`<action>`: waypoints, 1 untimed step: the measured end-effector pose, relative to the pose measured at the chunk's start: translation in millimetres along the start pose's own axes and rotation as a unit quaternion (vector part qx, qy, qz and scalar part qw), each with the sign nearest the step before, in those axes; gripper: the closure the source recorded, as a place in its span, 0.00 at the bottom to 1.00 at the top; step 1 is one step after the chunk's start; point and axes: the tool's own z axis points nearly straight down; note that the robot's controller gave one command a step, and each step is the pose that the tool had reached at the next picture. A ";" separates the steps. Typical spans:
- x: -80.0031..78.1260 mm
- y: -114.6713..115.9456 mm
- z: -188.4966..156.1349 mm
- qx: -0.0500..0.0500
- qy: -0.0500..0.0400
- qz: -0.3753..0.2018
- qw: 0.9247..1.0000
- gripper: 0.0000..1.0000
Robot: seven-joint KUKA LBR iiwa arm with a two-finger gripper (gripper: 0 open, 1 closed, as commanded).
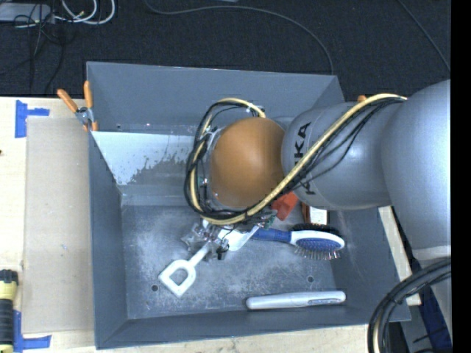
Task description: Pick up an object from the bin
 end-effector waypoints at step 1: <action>0.1 -0.1 0.0 0.000 0.000 0.001 1.000 1.00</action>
Offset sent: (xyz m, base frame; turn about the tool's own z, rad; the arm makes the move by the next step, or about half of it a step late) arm 0.0002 0.0001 0.0525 0.0000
